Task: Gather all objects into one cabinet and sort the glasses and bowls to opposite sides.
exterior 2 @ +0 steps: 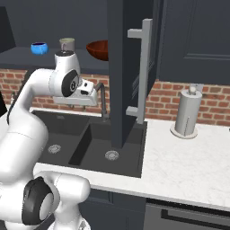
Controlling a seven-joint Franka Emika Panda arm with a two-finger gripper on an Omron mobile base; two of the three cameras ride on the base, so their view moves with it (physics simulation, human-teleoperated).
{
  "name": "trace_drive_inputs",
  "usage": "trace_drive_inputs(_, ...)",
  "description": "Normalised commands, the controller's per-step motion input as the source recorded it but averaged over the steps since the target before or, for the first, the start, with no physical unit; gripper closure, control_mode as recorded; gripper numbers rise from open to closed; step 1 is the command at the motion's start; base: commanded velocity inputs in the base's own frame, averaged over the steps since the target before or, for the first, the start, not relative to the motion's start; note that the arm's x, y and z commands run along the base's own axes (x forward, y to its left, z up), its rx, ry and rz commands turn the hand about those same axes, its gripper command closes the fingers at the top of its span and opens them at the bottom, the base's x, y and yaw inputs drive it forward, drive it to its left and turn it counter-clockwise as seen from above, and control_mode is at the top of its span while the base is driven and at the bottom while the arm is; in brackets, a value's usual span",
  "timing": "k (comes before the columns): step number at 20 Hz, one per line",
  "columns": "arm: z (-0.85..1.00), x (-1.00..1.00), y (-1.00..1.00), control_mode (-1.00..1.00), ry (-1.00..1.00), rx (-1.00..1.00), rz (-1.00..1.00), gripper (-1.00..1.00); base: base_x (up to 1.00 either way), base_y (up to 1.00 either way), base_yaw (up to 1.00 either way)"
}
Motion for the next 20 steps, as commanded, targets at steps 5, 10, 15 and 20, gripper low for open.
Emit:
trace_drive_inputs(5,0.0,-0.55,0.0,-1.0,-0.04,0.0,0.0,-1.0,0.0,0.0,0.0)
trace_drive_inputs(10,-0.2,-1.0,0.0,-1.0,-0.12,-0.06,0.01,-1.0,0.0,0.0,0.0)
trace_drive_inputs(15,-0.31,-0.74,0.26,-1.0,-0.15,-0.05,0.24,-1.0,0.0,0.0,0.0)
trace_drive_inputs(20,-0.27,-0.28,0.37,-1.0,-0.11,-0.02,0.39,-1.0,0.0,0.0,0.0)
